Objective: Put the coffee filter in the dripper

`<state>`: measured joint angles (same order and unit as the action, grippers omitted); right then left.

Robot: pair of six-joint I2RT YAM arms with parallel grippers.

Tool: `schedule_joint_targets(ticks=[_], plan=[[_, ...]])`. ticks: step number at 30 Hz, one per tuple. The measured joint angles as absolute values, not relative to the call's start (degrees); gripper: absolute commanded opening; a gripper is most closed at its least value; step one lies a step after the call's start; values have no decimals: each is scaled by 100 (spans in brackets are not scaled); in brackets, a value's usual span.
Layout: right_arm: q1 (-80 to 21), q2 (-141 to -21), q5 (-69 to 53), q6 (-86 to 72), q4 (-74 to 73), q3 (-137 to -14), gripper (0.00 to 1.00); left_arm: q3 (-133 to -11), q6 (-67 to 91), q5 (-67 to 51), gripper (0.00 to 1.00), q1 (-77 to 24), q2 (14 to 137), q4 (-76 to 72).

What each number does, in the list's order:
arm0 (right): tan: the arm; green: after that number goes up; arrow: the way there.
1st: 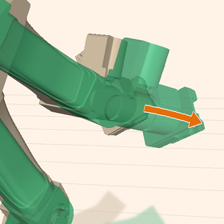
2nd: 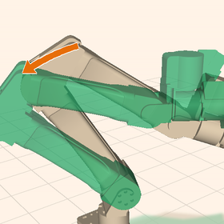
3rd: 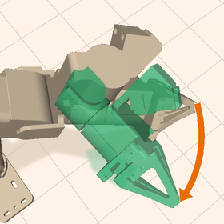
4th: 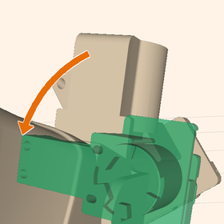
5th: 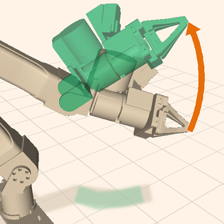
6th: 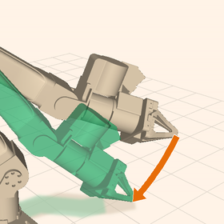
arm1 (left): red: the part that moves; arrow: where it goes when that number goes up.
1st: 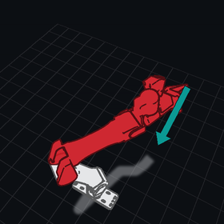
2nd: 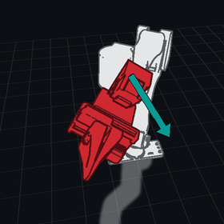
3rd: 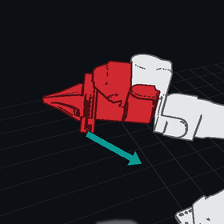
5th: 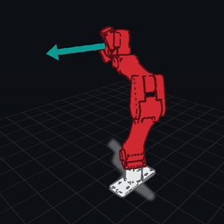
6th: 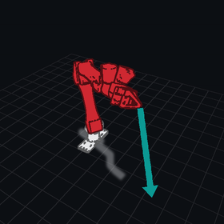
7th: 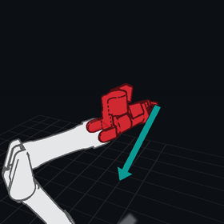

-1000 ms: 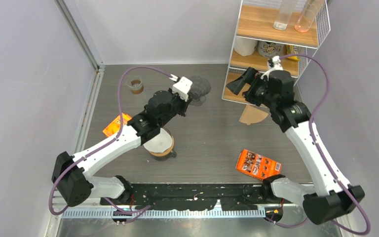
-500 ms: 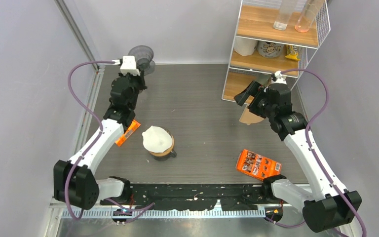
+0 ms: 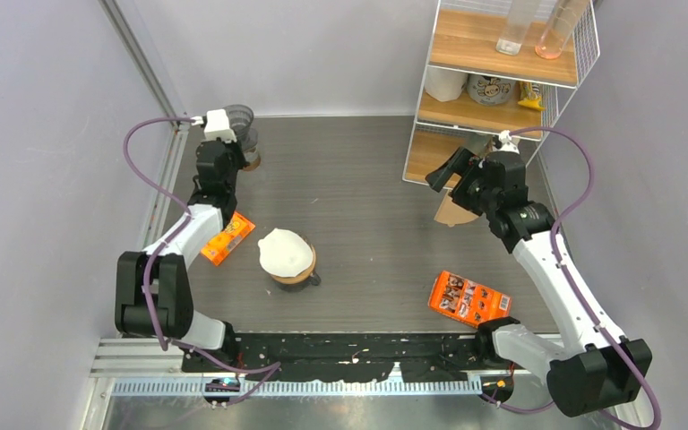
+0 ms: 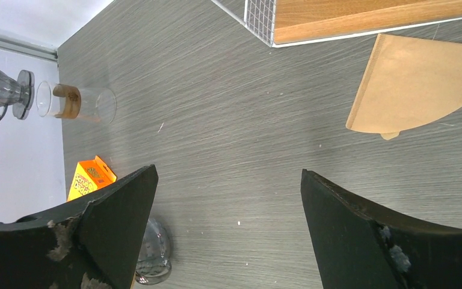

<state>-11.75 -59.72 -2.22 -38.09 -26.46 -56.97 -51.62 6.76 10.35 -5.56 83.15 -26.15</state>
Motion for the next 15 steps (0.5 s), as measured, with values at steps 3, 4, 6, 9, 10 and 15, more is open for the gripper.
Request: schedule_joint_targets(ticks=[3, 4, 6, 9, 10, 15], plan=[[-1175, -6036, -276, -3881, -2591, -5651, 95, -5148, 821, 1002, 0, -495, 8379, -2635], [-1173, -6051, -301, -3905, -2571, -5638, 95, -5124, 886, 967, 0, -478, 8379, -2679], [-1166, -6101, -375, -3951, -2550, -5631, 95, -5105, 991, 915, 0, -469, 8379, -2755], [-1149, -6154, -440, -3988, -2506, -5631, 95, -5085, 1063, 871, 0, -469, 8385, -2818], [-1149, -6156, -462, -4005, -2497, -5629, 96, -5074, 1057, 871, 0, -469, 8390, -2840], [-1142, -6154, -510, -4073, -2443, -5605, 95, -4987, 958, 930, 0, -469, 8401, -2862]])
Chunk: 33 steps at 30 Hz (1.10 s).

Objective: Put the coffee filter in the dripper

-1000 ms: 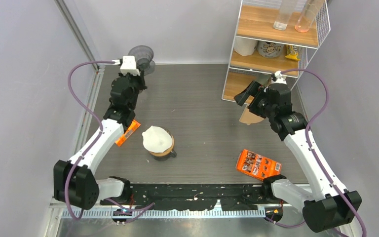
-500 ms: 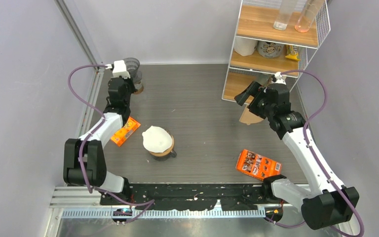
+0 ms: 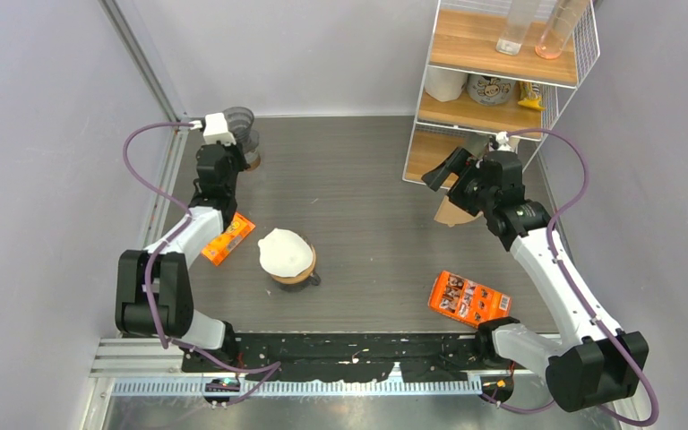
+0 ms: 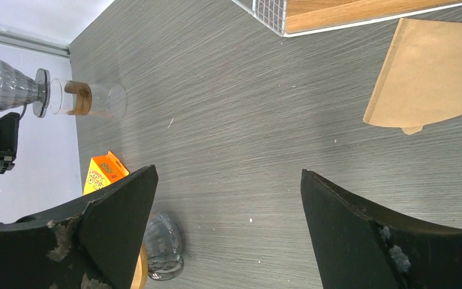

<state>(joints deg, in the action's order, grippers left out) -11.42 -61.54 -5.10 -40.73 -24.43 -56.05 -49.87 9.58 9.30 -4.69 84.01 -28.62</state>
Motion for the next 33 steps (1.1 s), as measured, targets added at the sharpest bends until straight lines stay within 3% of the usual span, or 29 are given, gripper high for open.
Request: schedule_joint_targets(ticks=[7, 19, 33], plan=[[-1114, -6147, -510, -4112, -2443, -5548, 95, -4978, 858, 961, 0, -469, 8576, -2882], [-1111, -6034, -480, -4215, -2434, -5417, 95, -4978, 862, 943, 11, -469, 8667, -2947], [-1103, -6023, -475, -4241, -2425, -5354, 96, -4978, 867, 947, 58, -469, 8667, -3022]])
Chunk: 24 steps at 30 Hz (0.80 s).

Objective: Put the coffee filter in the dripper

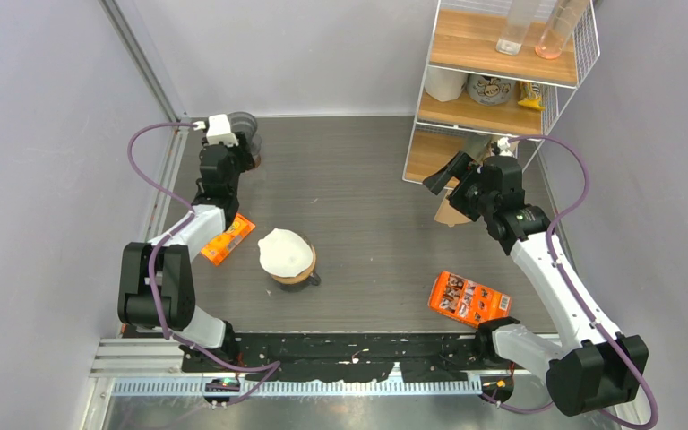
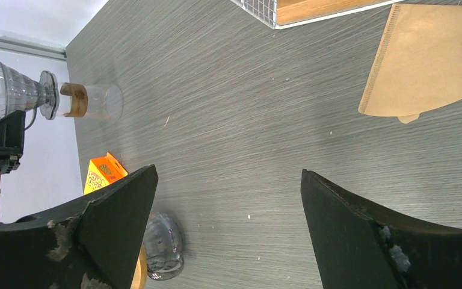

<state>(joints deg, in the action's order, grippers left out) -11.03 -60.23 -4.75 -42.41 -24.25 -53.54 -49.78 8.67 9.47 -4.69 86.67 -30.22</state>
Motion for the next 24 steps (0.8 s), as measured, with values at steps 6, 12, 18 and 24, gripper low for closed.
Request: schedule_joint_targets(ticks=[6, 12, 18, 24], plan=[[-1103, -6023, -475, -4239, -2423, -5341, 95, -4969, 869, 941, 81, -469, 8661, -3039], [-1100, -6023, -386, -4191, -2423, -5339, 96, -4772, 897, 921, 99, -469, 8442, -3068], [-1048, -6020, -283, -4071, -2432, -5293, 95, -4685, 910, 919, 100, -469, 7985, -3044], [-1033, -6027, 5, -3682, -2578, -5286, 95, -5004, 1297, 731, 99, -469, 7220, -1925]])
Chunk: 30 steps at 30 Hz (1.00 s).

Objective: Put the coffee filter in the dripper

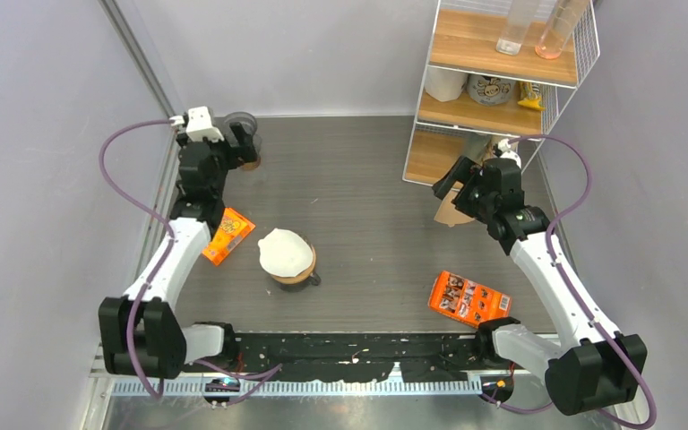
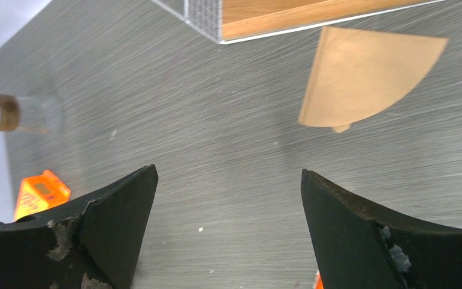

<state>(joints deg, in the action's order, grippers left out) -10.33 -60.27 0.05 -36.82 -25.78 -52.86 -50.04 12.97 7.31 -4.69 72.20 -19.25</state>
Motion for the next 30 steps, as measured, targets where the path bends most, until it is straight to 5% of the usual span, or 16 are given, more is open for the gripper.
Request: schedule_joint_targets(ticks=[5, 13, 22, 30], plan=[[-1026, -6204, 650, -3170, -2718, -5284, 96, -5760, 1763, -45, 99, -473, 6650, -690], [-1026, -7214, 972, -2517, -2486, -5284, 95, -4899, 2150, -1081, 100, -768, 5389, -353], [-923, -9358, 998, -2425, -2314, -6040, 100, -4617, 2091, -1151, 99, -823, 5398, 110], [-805, -10276, 991, -2665, -2141, -6326, 92, -4495, 2038, -1033, 100, -823, 5374, 99]])
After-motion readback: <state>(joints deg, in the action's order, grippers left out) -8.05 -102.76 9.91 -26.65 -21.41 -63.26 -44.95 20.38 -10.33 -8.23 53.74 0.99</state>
